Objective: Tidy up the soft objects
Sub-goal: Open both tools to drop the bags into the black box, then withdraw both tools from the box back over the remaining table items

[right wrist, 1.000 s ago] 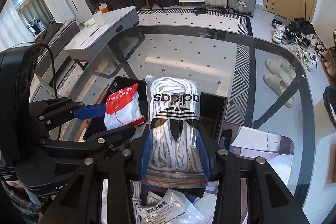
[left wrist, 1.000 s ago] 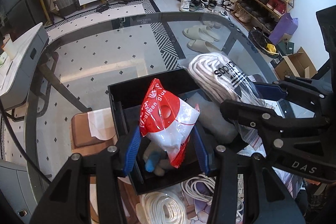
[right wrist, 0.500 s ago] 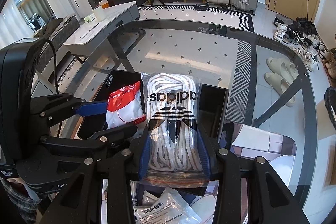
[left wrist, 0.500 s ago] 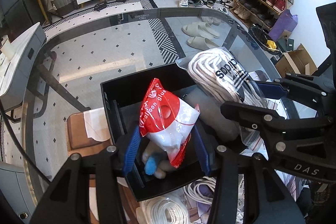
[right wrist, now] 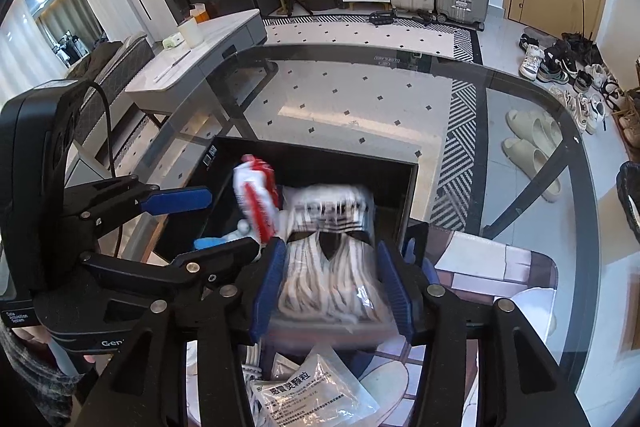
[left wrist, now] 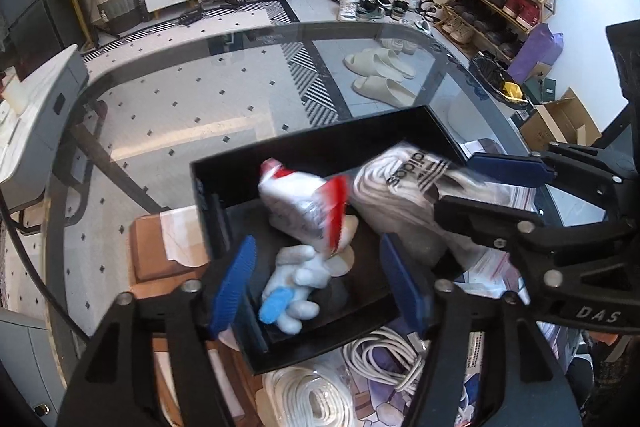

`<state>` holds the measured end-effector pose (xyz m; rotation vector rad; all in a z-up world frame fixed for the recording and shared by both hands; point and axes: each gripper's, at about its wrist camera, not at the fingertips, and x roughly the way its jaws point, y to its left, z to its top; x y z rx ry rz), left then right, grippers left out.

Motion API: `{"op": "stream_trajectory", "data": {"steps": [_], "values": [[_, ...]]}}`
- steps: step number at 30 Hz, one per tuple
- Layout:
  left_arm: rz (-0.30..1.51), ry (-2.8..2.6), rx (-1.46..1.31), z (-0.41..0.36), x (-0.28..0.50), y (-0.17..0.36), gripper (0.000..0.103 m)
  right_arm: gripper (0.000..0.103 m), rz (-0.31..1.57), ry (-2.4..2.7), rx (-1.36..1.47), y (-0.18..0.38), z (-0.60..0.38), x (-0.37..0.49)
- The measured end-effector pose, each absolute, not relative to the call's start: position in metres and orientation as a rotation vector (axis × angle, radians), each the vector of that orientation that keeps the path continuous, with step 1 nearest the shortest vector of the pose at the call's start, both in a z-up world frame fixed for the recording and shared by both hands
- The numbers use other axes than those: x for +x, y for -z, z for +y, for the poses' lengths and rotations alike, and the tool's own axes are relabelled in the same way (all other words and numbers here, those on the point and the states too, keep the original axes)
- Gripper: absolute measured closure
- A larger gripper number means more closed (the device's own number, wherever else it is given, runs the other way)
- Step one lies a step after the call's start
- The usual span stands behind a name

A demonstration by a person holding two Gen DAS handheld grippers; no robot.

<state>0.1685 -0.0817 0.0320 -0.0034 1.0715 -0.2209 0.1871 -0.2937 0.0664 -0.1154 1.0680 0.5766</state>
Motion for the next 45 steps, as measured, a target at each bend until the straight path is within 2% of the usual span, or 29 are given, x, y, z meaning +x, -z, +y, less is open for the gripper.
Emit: {"op": "stream_trajectory", "data": {"steps": [8, 12, 16, 20, 27, 45], "values": [[1.058, 0.231, -0.009, -0.079, 0.158, -0.043, 0.025, 0.031, 1.039, -0.57, -0.101, -0.082, -0.298, 0.177], [1.034, 0.219, -0.004, -0.077, 0.151, -0.05, 0.014, 0.018, 1.027, -0.561, -0.094, -0.089, -0.304, 0.172], [1.027, 0.22, -0.012, -0.072, 0.144, -0.055, 0.007, 0.015, 1.03, -0.568, -0.086, -0.093, -0.307, 0.167], [1.024, 0.209, -0.013, -0.067, 0.137, -0.058, 0.002, 0.005, 1.03, -0.575, -0.094, -0.097, -0.308, 0.158], [1.021, 0.203, -0.017, -0.056, 0.12, -0.063, 0.0, 0.001, 1.031, -0.56, -0.095, -0.102, -0.314, 0.143], [1.046, 0.181, -0.029, -0.04, 0.078, -0.047, 0.0, 0.001, 1.087, -0.524, -0.093, -0.083, -0.328, 0.112]]}}
